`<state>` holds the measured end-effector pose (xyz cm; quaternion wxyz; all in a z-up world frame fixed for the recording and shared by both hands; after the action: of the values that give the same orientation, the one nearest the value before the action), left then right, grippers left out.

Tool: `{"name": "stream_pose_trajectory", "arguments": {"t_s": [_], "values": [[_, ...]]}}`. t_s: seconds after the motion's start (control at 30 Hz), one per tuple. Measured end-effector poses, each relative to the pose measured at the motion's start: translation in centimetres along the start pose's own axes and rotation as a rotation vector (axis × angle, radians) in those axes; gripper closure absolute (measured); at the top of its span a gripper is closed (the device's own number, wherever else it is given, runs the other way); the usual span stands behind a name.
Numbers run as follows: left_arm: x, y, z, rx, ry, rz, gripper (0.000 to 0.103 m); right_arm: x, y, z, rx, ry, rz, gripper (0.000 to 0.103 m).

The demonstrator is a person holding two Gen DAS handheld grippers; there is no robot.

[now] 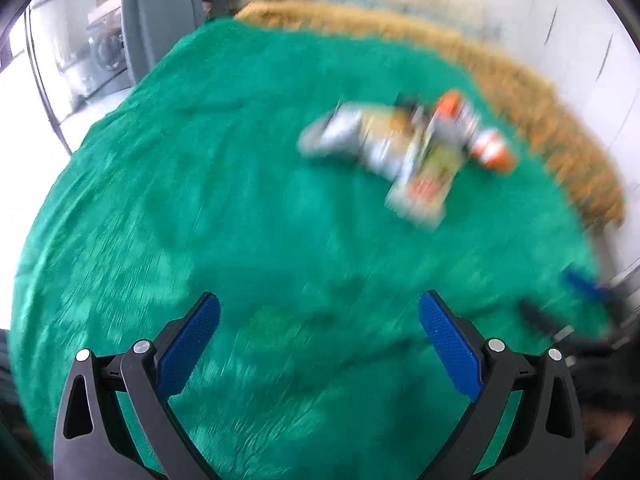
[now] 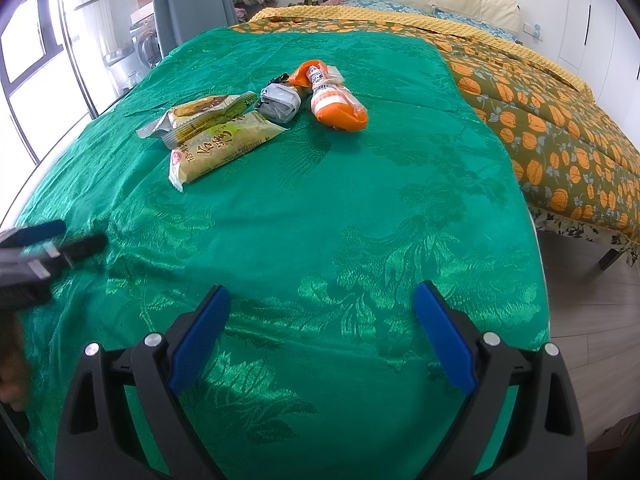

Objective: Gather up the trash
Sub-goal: 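Grasp the silver-yellow snack bag with the left tool while the right tool grasps the orange-white wrapped item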

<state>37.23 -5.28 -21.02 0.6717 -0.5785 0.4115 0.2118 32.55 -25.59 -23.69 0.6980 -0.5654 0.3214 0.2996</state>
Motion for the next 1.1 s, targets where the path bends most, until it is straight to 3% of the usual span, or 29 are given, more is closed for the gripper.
{"name": "stream_pose_trajectory", "arguments": {"t_s": [0.03, 0.13, 0.23, 0.4, 0.47, 0.53, 0.63, 0.73, 0.9, 0.97, 1.03, 1.1], "values": [[-0.5, -1.3, 0.0, -0.013, 0.036, -0.04, 0.004, 0.0, 0.0, 0.0, 0.0, 0.0, 0.0, 0.012], [0.1, -4.8, -0.5, 0.003, 0.09, -0.061, 0.004, 0.0, 0.0, 0.0, 0.0, 0.0, 0.0, 0.012], [2.5, -8.2, -1.3, 0.07, 0.086, -0.042, 0.004, 0.0, 0.0, 0.0, 0.0, -0.001, 0.0, 0.012], [8.5, -10.3, -2.0, 0.187, -0.04, 0.09, 0.004, 0.0, 0.0, 0.0, 0.001, -0.001, 0.0, 0.012], [9.2, -9.9, -0.9, 0.148, -0.014, 0.086, 0.021, 0.0, 0.1, 0.0, 0.001, -0.002, 0.0, 0.012], [8.3, -9.7, 0.8, 0.078, 0.032, 0.045, 0.053, 0.0, 0.1, 0.0, 0.001, -0.001, 0.0, 0.012], [6.6, -8.6, 3.3, 0.025, 0.058, 0.007, 0.059, 0.0, 0.1, -0.1, 0.001, -0.001, 0.0, 0.012], [4.6, -6.1, 5.1, 0.025, 0.064, 0.015, 0.06, 0.0, 0.1, -0.1, 0.002, -0.002, 0.0, 0.012], [0.8, -0.8, 5.4, 0.092, 0.138, 0.042, 0.055, 0.0, 0.1, -0.1, 0.0, -0.001, 0.0, 0.012], [-0.1, 1.3, 4.8, 0.097, 0.173, 0.06, 0.048, 0.0, 0.1, 0.0, -0.001, 0.0, 0.0, 0.012], [-0.6, 2.4, 4.7, 0.104, 0.17, 0.034, 0.024, 0.0, 0.1, 0.0, -0.001, 0.001, 0.0, 0.012], [-0.6, 2.8, 4.5, 0.118, 0.142, 0.023, 0.016, 0.0, 0.0, 0.0, -0.002, 0.002, 0.001, 0.012]]}}
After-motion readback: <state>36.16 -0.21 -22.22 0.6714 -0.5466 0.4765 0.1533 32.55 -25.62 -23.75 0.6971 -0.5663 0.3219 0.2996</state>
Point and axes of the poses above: each gripper's, at about its wrist camera, not at the fingertips, and x roughly the way its jaws point, z to its left, y to its underside, the point moved 4 cm from there along x, roughly the way its jaws point, and after that the axes turned 9 degrees about x, right-handed, at the moved point
